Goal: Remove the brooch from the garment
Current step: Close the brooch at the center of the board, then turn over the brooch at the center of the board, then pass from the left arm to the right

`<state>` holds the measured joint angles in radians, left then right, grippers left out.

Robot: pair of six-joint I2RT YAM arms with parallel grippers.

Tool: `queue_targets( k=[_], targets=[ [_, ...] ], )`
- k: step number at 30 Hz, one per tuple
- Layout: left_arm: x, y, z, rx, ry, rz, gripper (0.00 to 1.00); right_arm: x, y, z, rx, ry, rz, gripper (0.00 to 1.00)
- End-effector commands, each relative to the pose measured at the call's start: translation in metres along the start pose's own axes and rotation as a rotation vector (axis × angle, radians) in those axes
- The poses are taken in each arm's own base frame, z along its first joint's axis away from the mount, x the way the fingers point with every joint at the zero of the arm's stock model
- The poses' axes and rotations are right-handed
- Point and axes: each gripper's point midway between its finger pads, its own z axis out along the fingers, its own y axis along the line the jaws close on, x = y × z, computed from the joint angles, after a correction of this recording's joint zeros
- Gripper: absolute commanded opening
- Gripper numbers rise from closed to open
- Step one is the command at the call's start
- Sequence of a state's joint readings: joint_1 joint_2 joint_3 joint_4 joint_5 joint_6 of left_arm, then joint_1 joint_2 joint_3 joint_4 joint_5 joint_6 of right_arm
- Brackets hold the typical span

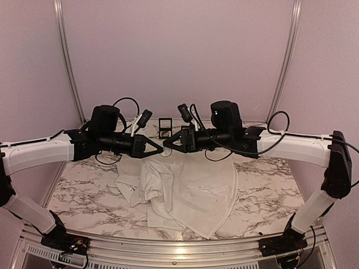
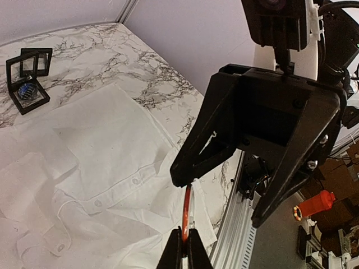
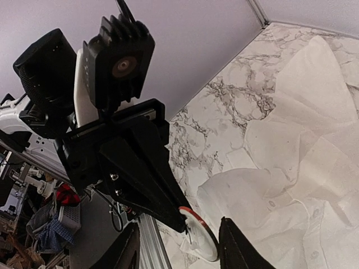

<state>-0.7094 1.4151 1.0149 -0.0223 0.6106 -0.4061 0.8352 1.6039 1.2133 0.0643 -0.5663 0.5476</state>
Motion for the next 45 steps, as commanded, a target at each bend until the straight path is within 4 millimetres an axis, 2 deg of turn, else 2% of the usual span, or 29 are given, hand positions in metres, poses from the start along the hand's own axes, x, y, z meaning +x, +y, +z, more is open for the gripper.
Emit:
queue_targets(
  k=[1,4,8,13,16,20,24,28,34,37,41,45],
  targets=[
    [-0.017,-0.004,-0.013,-0.085,-0.048,0.171,0.0,-0.039,0.026,-0.028,-0.015,-0.111,-0.021,0.48],
    [-0.029,-0.003,-0.02,-0.16,-0.095,0.284,0.0,-0.048,0.028,-0.035,-0.01,-0.139,0.003,0.49],
    [-0.05,-0.003,-0.031,-0.312,-0.181,0.463,0.0,-0.054,0.031,-0.042,-0.028,-0.162,0.051,0.45],
    [-0.075,-0.018,-0.047,-0.526,-0.272,0.762,0.0,-0.059,0.04,-0.043,-0.07,-0.158,0.094,0.42],
    [-0.081,-0.027,-0.054,-0.647,-0.308,0.909,0.0,-0.065,0.045,-0.044,-0.081,-0.163,0.114,0.38],
    [-0.077,-0.035,-0.055,-0.799,-0.303,1.101,0.0,-0.067,0.046,-0.042,-0.098,-0.149,0.155,0.37],
    [-0.067,-0.03,-0.059,-0.981,-0.272,1.293,0.0,-0.068,0.043,-0.041,-0.123,-0.144,0.197,0.36],
    [-0.065,-0.033,-0.063,-1.131,-0.27,1.465,0.0,-0.07,0.041,-0.041,-0.123,-0.148,0.208,0.33],
    [-0.055,-0.043,-0.058,-1.274,-0.243,1.716,0.0,-0.065,0.034,-0.03,-0.122,-0.102,0.228,0.33],
    [-0.057,-0.047,-0.057,-1.34,-0.264,1.776,0.0,-0.06,0.03,-0.024,-0.121,-0.074,0.24,0.32],
    [-0.05,-0.054,-0.048,-1.338,-0.278,1.836,0.0,-0.055,0.029,-0.015,-0.168,-0.042,0.273,0.31],
    [-0.044,-0.049,-0.044,-1.319,-0.252,1.84,0.0,-0.051,0.029,-0.011,-0.198,-0.029,0.289,0.29]
  ],
)
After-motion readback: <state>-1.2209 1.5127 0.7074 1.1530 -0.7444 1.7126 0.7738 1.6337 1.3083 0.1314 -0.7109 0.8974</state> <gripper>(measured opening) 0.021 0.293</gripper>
